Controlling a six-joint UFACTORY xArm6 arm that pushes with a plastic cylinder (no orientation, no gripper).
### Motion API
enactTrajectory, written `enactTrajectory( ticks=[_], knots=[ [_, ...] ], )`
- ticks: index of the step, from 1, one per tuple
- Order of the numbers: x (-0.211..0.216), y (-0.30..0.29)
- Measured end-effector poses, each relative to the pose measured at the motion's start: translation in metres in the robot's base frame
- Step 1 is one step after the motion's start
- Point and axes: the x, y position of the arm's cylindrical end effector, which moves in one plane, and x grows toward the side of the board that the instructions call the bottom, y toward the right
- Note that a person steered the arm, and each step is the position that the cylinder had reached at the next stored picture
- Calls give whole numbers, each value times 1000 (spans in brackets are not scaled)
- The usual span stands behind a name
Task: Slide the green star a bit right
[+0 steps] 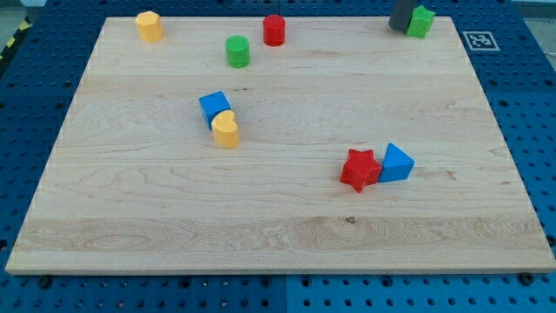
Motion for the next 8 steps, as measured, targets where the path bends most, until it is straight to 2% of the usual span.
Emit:
enactTrajectory(
  ticks=[4,8],
  knots=[
    [-23,-3],
    [-24,9]
  ],
)
